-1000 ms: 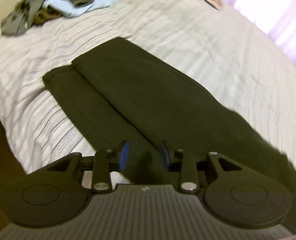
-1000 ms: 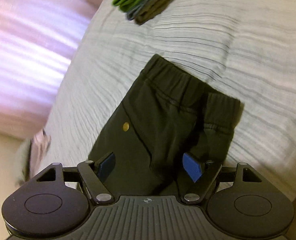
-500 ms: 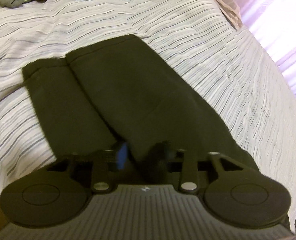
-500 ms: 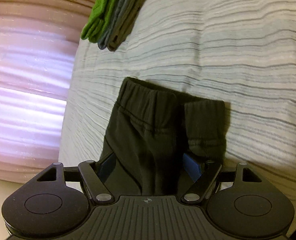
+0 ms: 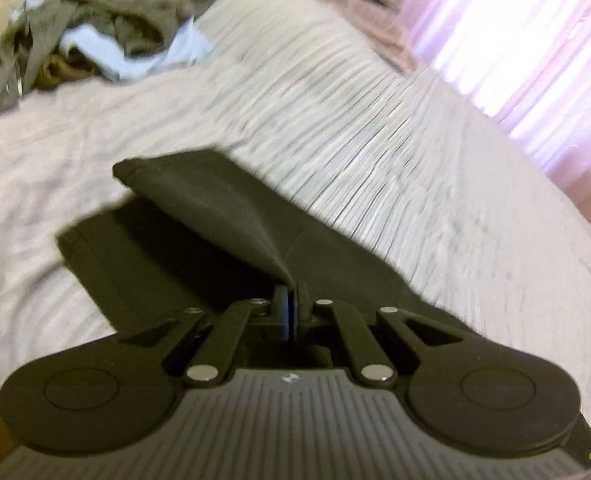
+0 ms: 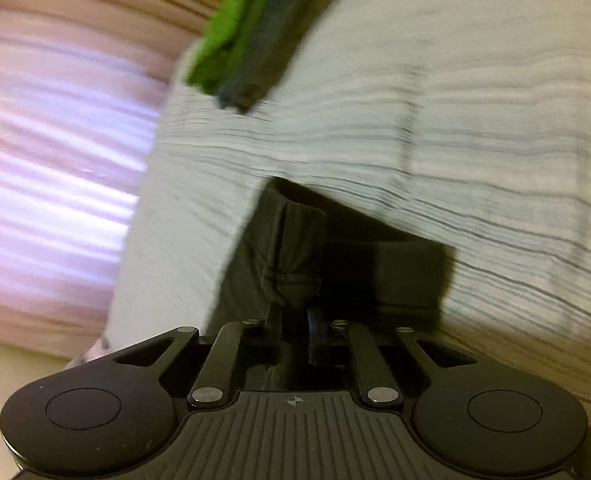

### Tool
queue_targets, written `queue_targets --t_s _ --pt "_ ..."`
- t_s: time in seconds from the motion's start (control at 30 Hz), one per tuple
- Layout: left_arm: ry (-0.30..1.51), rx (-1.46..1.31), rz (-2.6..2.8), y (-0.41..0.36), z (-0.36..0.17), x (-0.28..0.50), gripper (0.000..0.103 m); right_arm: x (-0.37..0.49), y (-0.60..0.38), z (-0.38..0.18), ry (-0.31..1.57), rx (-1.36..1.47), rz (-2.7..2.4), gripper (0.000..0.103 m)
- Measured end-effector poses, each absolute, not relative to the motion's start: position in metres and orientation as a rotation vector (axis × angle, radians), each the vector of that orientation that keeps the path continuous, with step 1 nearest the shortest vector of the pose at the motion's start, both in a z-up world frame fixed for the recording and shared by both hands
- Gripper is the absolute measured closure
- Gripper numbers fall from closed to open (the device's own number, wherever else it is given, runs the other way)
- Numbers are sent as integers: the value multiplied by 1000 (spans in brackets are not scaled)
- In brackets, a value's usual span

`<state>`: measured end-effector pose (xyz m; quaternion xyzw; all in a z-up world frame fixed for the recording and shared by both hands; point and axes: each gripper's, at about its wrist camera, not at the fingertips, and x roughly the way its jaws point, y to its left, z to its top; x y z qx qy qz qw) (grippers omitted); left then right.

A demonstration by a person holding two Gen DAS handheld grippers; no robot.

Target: Fold clothes

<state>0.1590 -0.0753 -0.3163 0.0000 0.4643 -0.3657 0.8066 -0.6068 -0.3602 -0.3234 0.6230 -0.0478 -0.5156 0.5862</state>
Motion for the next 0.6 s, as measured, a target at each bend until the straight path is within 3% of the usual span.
queue_targets --t_s 0.17,0.6 --pt "984 55 -767 -58 -319 150 100 -620 -350 -339 12 1511 -1243 94" --pt "1039 222 -696 -55 -339 135 99 -622 -338 -359 17 1552 -1273 94"
